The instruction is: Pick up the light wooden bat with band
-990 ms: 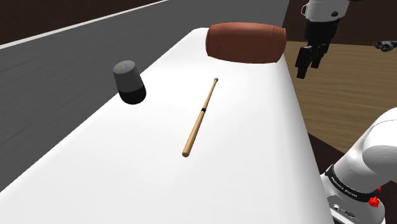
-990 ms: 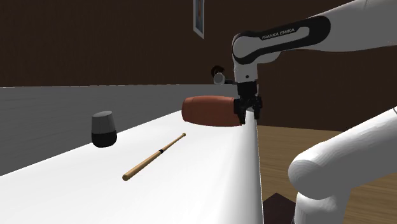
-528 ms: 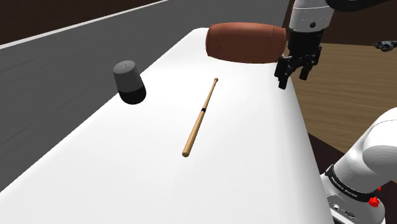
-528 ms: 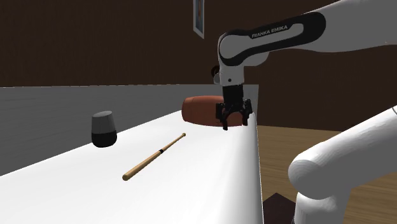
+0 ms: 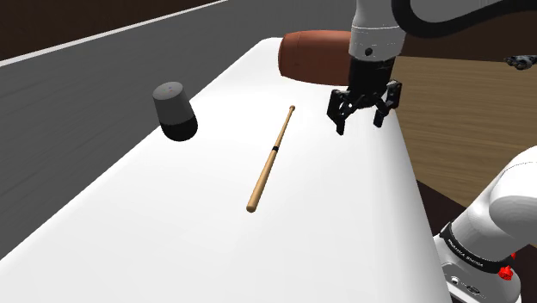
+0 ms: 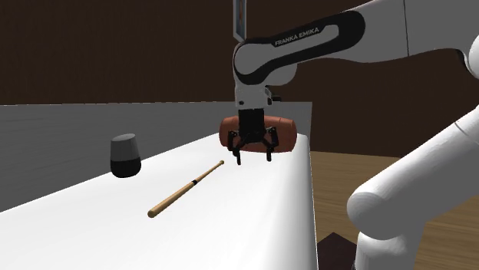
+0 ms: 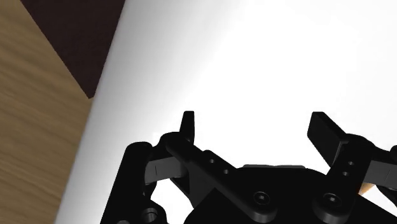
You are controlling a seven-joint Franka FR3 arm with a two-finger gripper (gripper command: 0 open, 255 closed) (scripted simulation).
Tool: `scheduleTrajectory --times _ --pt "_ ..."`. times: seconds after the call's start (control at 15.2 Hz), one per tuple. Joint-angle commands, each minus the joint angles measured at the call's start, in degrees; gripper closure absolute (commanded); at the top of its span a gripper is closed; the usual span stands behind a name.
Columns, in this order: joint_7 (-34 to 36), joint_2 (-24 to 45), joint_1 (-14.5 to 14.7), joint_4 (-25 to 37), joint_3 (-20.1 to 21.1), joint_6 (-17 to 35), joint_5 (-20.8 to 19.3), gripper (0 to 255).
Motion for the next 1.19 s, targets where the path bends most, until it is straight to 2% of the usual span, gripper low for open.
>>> scheduleTrajectory --times 0.0,0.26,0.46,0.66,0.86,1.12 --pt "5.76 3.00 -0.79 1.43 3.13 2.41 1.49 0" --pt "16.81 9.82 -2.83 6.13 9.08 6.23 2.59 0" --pt "25.42 15.81 -4.76 10.50 13.51 8.96 1.80 0" --pt "34.55 22.65 -6.80 15.57 17.85 11.39 -0.69 0" --pt "44.39 30.48 -8.35 21.36 21.76 13.21 -5.18 0" --pt "46.25 32.41 -8.20 20.49 22.31 15.73 -6.42 0"
